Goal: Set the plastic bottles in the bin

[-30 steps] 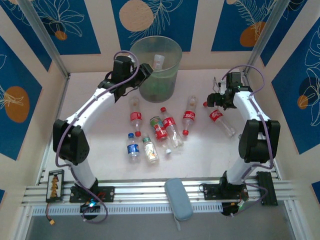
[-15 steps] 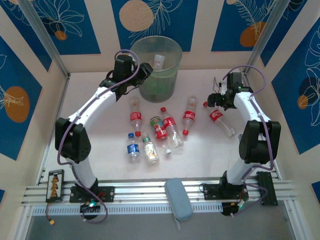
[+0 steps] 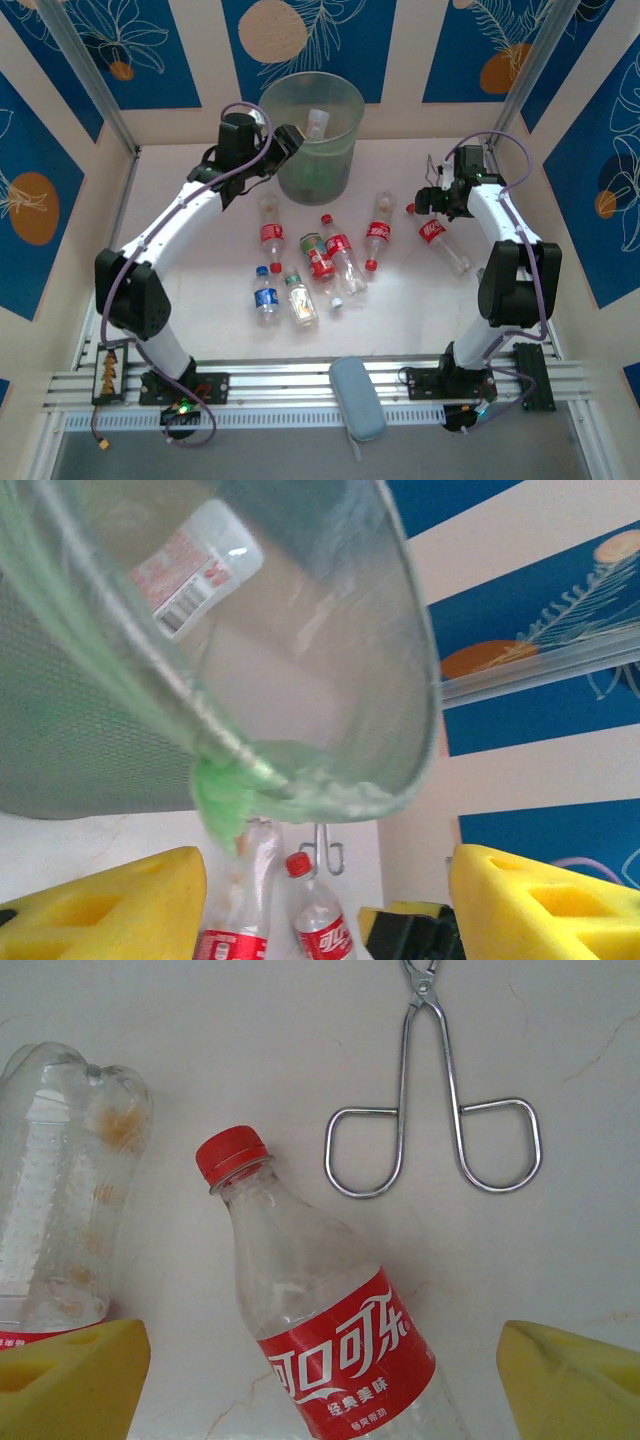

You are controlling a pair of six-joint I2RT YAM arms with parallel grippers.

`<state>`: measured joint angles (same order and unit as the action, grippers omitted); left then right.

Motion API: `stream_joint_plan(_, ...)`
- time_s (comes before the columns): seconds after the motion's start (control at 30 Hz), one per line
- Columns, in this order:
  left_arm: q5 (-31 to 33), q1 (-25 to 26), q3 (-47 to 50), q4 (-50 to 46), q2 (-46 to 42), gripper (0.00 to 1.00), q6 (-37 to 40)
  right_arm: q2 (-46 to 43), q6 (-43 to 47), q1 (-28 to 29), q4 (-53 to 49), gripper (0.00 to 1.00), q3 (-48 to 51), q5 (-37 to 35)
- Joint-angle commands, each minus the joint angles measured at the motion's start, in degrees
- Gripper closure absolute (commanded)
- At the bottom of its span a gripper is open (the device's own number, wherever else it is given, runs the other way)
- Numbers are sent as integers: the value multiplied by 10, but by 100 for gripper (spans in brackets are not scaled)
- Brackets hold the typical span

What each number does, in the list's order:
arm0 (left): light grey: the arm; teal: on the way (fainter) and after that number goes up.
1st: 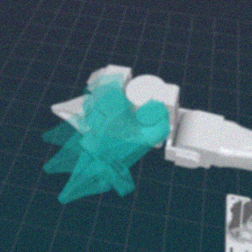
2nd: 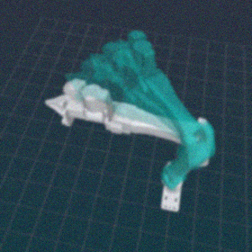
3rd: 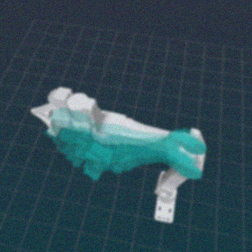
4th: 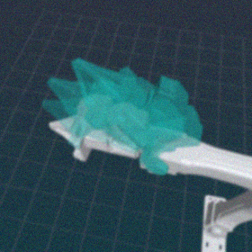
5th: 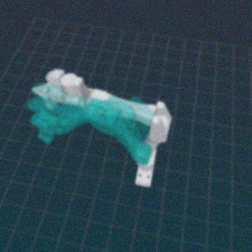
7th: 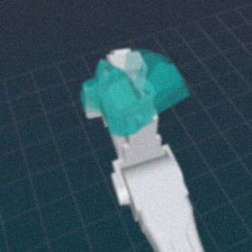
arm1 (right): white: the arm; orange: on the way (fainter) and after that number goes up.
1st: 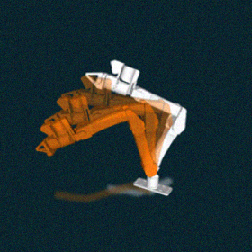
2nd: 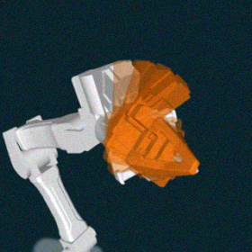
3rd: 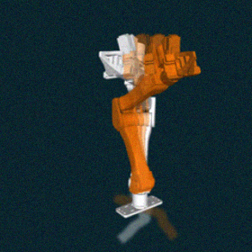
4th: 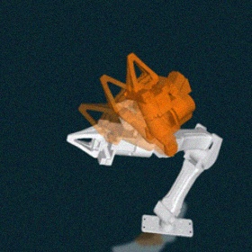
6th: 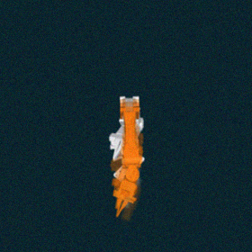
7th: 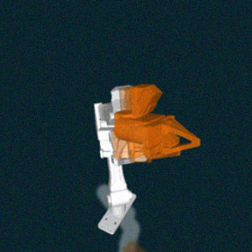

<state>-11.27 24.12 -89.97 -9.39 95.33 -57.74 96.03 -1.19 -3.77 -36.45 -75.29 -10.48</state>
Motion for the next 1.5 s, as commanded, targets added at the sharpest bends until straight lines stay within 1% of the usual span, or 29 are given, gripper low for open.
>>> stream_joint_plan(0.0, 0, -7, -37, -9, 11, 35, 20, -4, -6, -3, -4, 10, -8, 12)
stream_joint_plan(0.1, -3, -9, -62, -18, 36, 38, 20, -3, 0, -2, -8, 9, -7, 9)
stream_joint_plan(0.3, 0, -9, -80, -17, 70, 40, 11, -9, 3, -4, -6, 9, -2, 15)
stream_joint_plan(0.57, 1, -11, -82, -19, 87, 41, 7, -4, 0, -4, -2, 9, 0, 17)
stream_joint_plan(0.73, -2, -17, -89, -15, 102, 43, -2, -3, -1, -4, 3, 9, 5, 19)
stream_joint_plan(0.8, -4, -19, -97, -18, 112, 46, -3, -2, -1, -4, 7, 9, 9, 20)
stream_joint_plan(0.87, -7, -21, -103, -18, 120, 51, -6, -4, -2, -4, 10, 9, 12, 20)
stream_joint_plan(0.97, -8, -23, -108, -17, 128, 55, -8, -3, -2, -4, 13, 9, 16, 20)
stream_joint_plan(1.07, -9, -25, -108, -17, 130, 62, -9, 2, -4, -4, 11, 10, 16, 21)
stream_joint_plan(1.27, -10, -26, -110, -18, 132, 62, -7, 25, -3, -3, 2, 11, 11, 32)
stream_joint_plan(1.47, -13, -27, -109, -20, 133, 63, -5, 72, 3, 2, -3, 12, 0, 31)
